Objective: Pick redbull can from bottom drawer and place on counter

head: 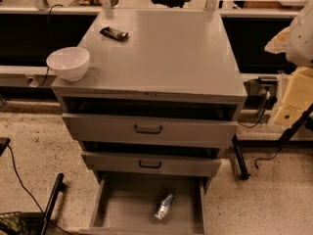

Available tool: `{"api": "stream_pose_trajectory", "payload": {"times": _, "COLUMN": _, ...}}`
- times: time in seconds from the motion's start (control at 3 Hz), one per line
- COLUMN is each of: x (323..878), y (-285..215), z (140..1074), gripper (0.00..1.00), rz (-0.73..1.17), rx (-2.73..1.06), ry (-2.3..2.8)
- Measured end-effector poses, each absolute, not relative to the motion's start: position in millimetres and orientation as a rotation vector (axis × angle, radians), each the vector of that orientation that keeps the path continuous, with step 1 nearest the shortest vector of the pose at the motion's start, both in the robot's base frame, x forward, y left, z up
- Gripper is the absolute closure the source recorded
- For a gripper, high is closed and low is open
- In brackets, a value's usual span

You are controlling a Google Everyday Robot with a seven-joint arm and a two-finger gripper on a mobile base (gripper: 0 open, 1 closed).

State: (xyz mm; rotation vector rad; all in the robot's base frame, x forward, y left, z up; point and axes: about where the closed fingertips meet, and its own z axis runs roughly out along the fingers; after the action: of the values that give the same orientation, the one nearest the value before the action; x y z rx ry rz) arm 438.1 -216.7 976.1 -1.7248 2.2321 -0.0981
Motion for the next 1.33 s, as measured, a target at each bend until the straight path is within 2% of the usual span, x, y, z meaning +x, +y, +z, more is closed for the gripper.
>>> {"api": "stream_pose_trajectory", "payload": {"times": 0.67, "x": 436.0, "y": -204.5, "z": 956.8, "gripper": 0.0, "rz": -0.043, "rx": -1.748, "ry": 2.181}}
{"api": "stream_pose_trajectory", "payload": {"times": 1.0, "x": 419.5, "y": -174.9, "z": 900.0, "gripper": 0.0, "rz": 0.125, "rx": -1.787, "ry": 2.033}}
{"api": "stream_pose_trajectory", "payload": {"times": 1.33, "x": 410.1, "y": -164.8, "z": 878.7, "gripper": 0.0, "rz": 0.183, "rx": -1.78, "ry": 1.966}}
